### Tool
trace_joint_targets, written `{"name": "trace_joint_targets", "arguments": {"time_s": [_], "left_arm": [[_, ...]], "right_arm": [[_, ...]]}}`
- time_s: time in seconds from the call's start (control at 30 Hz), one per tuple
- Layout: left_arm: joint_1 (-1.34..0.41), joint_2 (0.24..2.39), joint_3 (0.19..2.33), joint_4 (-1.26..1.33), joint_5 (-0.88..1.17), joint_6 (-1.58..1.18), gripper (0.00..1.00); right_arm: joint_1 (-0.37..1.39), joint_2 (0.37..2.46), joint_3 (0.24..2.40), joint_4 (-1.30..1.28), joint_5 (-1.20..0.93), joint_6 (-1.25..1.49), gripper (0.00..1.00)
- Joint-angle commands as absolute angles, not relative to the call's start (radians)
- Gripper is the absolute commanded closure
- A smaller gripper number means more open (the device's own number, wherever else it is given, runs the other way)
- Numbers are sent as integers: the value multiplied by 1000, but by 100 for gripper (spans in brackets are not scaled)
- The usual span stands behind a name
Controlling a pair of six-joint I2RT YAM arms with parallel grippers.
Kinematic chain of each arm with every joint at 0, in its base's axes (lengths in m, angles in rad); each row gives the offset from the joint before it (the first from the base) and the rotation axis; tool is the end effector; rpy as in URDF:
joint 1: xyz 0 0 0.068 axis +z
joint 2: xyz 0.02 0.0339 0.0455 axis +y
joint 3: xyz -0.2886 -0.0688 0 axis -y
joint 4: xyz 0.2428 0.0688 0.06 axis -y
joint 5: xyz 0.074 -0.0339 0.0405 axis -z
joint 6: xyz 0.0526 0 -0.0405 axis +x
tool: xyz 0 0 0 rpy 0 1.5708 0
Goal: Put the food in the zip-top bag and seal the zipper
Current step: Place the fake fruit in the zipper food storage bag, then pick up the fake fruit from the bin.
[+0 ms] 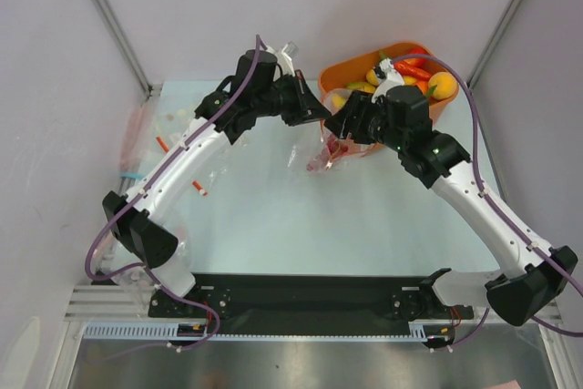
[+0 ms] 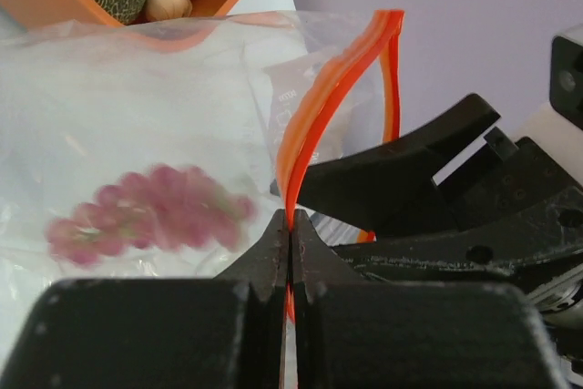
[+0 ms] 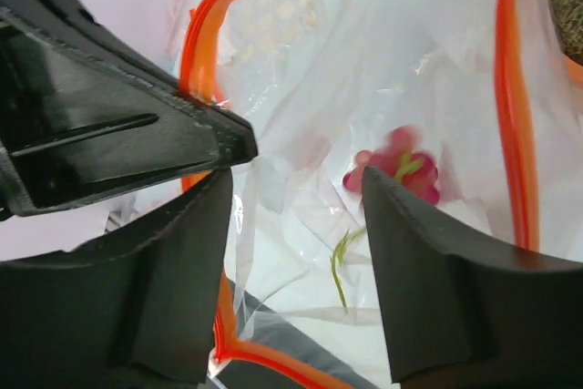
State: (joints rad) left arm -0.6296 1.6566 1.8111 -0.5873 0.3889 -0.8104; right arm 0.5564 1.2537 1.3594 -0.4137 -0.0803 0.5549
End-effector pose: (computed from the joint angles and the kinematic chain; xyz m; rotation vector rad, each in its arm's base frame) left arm 0.3009 -0.2439 0.4462 0.0775 2.2211 -1.2563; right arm 0.2403 0.1544 0.4347 -0.0592 1.9643 0.8247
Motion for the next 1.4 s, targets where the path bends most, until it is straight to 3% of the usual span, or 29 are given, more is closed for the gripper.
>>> {"name": "trace_joint_targets", "arguments": {"time_s": [0.0,0.8,1.0,1.37], "left_arm": [[-630,1615,1865,-604,388,-769,100],[-617,1644,1961,-864,161,-557,99],[-615,1640,1947,-871,147,-552,100],[-607,1628,1942,-900,118,-548,100]], "right_arm": [[560,1259,1439,-433,-26,531,36],[423,1131,1448,-538,41,528,34],[355,1134,1450,-566,25,529,30],[190,1248,1497,-564,-51,541,31]]}}
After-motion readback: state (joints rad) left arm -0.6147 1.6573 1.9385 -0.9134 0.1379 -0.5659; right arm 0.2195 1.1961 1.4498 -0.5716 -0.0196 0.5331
